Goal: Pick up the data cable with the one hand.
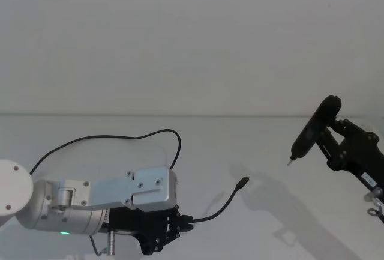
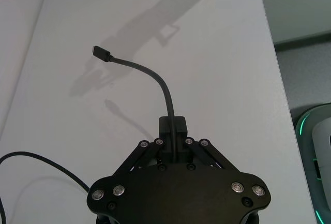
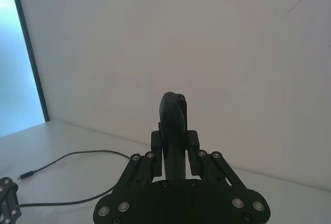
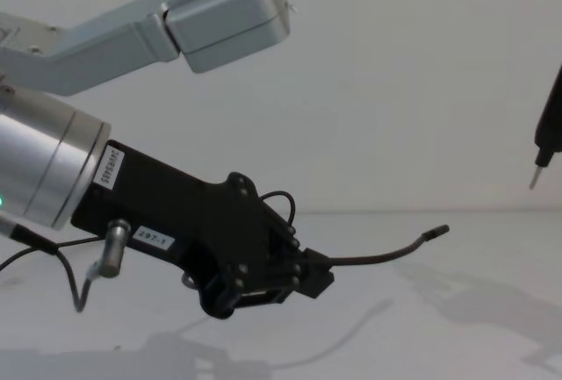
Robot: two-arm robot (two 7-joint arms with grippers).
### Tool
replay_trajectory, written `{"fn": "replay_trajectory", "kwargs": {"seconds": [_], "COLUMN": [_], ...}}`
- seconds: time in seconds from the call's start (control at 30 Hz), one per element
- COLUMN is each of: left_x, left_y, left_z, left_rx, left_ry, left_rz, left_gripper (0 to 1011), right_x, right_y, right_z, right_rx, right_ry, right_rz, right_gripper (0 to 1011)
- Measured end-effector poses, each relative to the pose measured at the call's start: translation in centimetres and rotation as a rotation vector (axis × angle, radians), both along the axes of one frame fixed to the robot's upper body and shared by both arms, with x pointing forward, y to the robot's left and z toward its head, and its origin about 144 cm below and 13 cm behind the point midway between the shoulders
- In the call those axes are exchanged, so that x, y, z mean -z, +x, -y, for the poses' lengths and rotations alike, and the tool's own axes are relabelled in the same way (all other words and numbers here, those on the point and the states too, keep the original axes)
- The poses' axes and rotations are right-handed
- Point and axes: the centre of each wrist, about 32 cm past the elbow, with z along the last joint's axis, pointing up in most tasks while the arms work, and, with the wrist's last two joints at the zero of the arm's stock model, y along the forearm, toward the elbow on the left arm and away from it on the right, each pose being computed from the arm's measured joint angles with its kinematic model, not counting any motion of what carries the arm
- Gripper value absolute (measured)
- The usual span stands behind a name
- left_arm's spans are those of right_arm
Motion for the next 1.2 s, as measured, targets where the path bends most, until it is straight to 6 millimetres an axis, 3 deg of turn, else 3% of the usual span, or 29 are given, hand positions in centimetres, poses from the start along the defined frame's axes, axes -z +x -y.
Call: {"fn": "replay_trajectory", "kwargs": {"seconds": [1.2], "left_x": [-0.2], "left_y": [0.0], "left_z": [-0.1], "left_rx": [0.001], "left_ry": [-0.005], "left_rz": [0.009], "left_gripper": [54], "right_x": [1.7], "right_y": [1.4], "right_z": [-3.0], "right_rx": [-0.089], "right_ry": [0.179], "right_rz": [-0.113], "right_gripper": [283]}}
